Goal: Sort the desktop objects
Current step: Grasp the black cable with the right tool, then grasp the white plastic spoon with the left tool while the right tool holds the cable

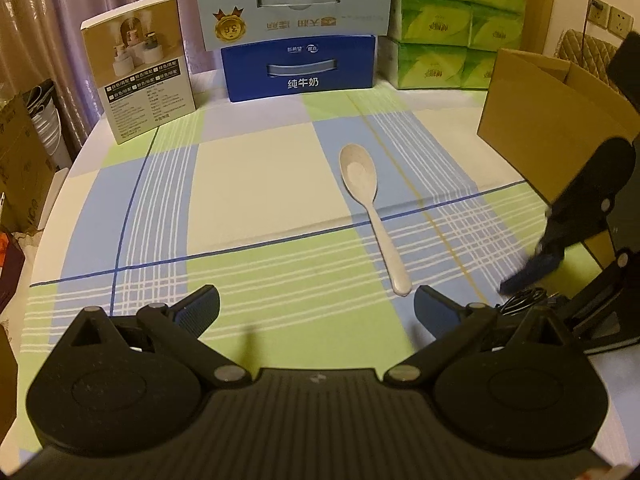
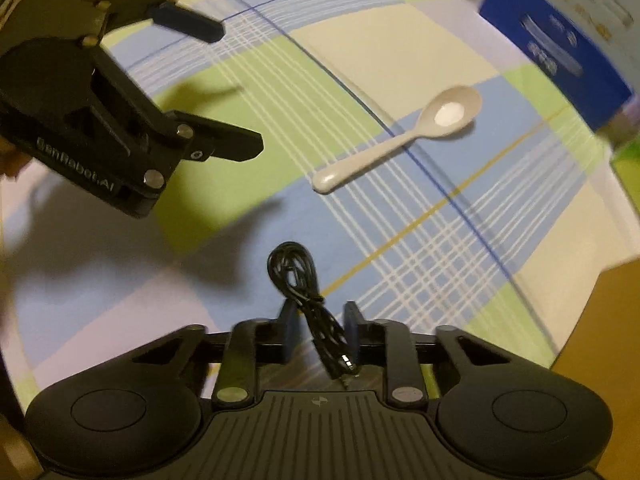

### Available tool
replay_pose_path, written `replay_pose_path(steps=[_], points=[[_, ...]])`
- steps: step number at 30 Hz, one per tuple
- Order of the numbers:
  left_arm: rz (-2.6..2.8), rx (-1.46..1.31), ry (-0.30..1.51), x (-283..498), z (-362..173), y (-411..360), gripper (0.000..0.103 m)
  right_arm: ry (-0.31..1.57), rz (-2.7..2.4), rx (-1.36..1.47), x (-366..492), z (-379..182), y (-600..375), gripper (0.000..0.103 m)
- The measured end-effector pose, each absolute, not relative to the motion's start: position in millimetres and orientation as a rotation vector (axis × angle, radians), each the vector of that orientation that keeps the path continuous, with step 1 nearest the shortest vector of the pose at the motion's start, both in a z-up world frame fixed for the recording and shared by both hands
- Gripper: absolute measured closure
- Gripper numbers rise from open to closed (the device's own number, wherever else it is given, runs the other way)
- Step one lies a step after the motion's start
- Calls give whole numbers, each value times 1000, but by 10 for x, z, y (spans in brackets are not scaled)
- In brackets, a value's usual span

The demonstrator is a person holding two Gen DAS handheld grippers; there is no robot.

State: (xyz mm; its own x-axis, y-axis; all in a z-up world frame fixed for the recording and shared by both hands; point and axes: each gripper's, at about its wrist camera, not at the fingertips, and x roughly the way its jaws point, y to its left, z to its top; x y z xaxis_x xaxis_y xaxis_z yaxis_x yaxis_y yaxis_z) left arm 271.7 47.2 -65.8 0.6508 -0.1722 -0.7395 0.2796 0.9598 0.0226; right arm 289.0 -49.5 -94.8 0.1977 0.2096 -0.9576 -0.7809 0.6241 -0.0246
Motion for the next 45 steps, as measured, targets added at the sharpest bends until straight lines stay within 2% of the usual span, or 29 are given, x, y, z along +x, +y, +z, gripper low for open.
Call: replay_pose_path(steps=[2,8,13,19,25,27,30,41,43,45], points=[[-257,131,824,2715,-652,474,1,1184,726,-542,2869,-943,-512,90],[-259,107,829,2716,-650,492,2,1151,568,-314,2846,-829,-695,90],[-268,101,825,2767,-669,463,9,1038,377,-13,2870,-692,-979,90],[-285,70,789,2923,-707,380,17,917,226,162,2899,-732,-1093,90],[-323,80,810,3119,-869,232,38,848,168,157,3060,-683,-1190,90],[-335,66,814,3183,-928,193,54,865,162,175,3109,-782,-1253,90],[-342,54,809,3267,-983,137,62,877,162,195,3190,-852,-1292,90],[-352,87,811,3465,-1059,-111,67,888,176,216,3292,-963,-1302,90],[-342,77,809,3478,-1055,-102,72,888,173,216,3295,-969,-1314,90],[-324,75,815,3486,-1052,-66,91,888,170,219,3300,-970,-1323,90]])
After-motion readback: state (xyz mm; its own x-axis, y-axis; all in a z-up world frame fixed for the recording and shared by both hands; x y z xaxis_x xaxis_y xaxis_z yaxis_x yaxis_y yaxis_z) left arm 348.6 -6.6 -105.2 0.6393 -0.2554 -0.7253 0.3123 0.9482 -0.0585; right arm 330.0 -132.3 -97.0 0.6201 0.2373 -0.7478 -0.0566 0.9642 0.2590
